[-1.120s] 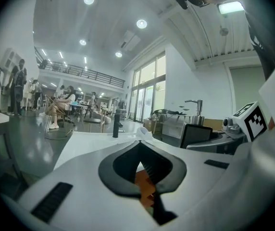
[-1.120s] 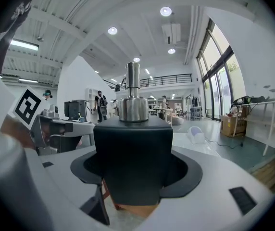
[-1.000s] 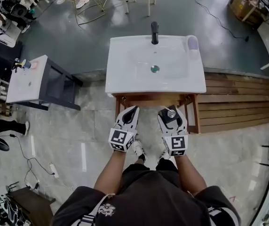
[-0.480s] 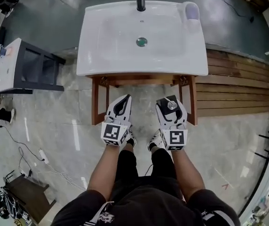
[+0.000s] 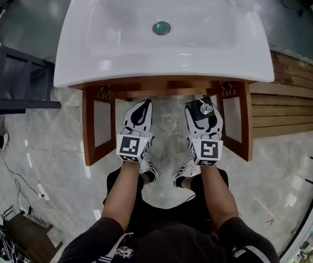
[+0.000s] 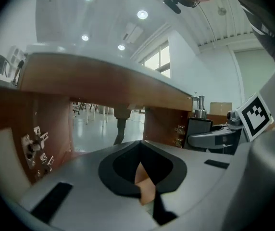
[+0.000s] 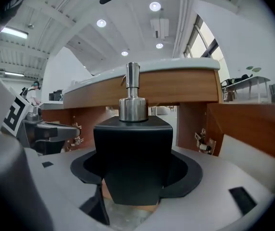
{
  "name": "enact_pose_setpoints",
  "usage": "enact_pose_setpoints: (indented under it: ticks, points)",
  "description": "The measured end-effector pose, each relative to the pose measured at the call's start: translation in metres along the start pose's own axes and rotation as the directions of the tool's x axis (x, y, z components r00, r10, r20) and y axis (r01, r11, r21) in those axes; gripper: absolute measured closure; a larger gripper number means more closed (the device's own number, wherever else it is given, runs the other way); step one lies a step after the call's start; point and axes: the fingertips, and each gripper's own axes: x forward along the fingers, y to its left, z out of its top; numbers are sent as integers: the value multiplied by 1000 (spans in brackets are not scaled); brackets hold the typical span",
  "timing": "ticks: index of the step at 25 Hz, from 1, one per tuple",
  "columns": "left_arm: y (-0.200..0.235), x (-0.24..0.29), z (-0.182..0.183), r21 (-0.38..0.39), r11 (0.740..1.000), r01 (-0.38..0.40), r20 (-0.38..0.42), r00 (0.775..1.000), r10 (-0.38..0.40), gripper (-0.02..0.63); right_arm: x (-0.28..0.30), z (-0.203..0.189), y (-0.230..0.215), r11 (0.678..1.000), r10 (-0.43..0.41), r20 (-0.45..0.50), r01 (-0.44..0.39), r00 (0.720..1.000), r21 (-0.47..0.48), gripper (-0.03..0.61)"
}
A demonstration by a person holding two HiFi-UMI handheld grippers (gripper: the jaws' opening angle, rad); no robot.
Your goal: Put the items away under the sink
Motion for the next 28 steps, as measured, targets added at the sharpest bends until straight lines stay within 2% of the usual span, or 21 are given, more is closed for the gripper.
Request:
enact_pose_setpoints:
  ticks: [5,11,15,23,28]
  points:
    - [17,47,-50,28,999,-18,26,1000,17,615,44,-43,-18,999,-42,46,42,998,-11,255]
    - [21,99,-78,66,998,-18,98,995,11,615,81,-60,-44,997,-66,153,71,986,-24,255]
    - [19,115,-83,85,996,-9,129,992,-2,615,99,-61,-56,996,-70,179,77,981,-36,255]
    - [23,118,-85,82,996,-32,123,992,22,615,131,-54,-74,993,-98,161,107,982,-48,255]
    - [24,116,-75,99,994,-37,158,987,21,615,144,-55,-84,990,-132,135,137,982,-33,255]
